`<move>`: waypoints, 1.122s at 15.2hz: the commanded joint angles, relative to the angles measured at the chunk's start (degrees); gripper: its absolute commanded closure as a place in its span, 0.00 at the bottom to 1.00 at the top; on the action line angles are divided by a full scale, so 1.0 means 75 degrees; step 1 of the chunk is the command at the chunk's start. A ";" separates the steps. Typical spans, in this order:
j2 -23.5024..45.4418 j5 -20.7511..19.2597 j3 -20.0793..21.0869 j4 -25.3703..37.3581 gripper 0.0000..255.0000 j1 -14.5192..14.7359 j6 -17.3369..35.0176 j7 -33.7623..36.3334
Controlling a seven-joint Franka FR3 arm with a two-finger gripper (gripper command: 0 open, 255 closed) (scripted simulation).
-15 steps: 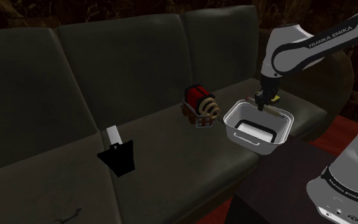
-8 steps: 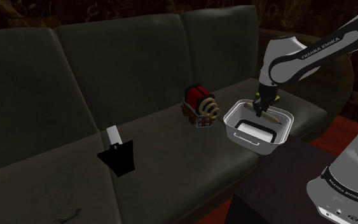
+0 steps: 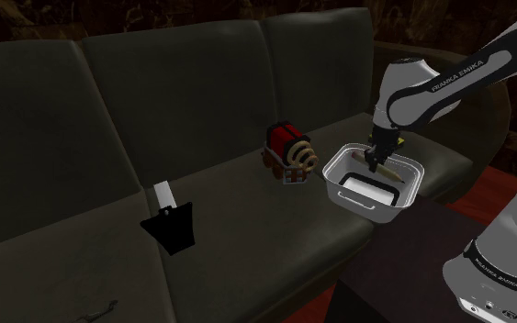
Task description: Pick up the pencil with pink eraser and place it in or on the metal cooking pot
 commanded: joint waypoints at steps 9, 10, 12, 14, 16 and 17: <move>-0.0462 0.0030 0.0031 0.0221 0.00 0.0015 -0.0682 -0.0007; -0.0666 0.0046 0.0047 0.0350 0.00 0.0022 -0.1015 -0.0011; -0.0814 0.0058 0.0059 0.0459 0.00 0.0028 -0.1273 -0.0014; -0.0815 0.0058 0.0060 0.0459 0.00 0.0028 -0.1273 -0.0014; -0.0814 0.0058 0.0060 0.0459 0.00 0.0028 -0.1273 -0.0014; -0.0814 0.0058 0.0060 0.0459 0.00 0.0028 -0.1273 -0.0014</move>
